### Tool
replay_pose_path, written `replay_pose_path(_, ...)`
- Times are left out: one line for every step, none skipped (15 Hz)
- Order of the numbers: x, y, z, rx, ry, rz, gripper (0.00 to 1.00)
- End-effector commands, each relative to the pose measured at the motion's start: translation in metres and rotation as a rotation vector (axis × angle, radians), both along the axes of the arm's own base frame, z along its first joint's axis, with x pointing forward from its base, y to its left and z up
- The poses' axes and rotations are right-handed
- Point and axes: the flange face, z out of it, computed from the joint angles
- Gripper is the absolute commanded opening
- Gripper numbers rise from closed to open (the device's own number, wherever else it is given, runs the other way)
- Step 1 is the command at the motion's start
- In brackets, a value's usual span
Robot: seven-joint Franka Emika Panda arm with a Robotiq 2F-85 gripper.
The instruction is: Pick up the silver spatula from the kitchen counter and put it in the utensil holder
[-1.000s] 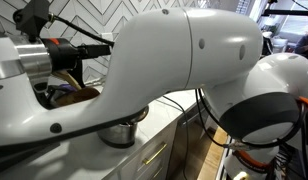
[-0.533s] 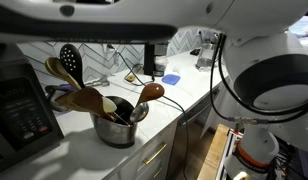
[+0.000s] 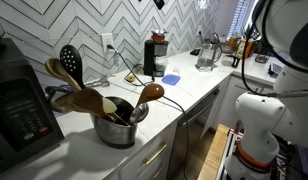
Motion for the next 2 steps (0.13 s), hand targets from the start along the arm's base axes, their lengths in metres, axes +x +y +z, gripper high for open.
replay_pose_path(-0.0045, -0.005, 0.0047, 0.029, -0.038, -0.023, 1.0)
replay_pose_path(-0.008, -0.0085, 0.0078, 0.052, -0.062, -0.039, 1.0)
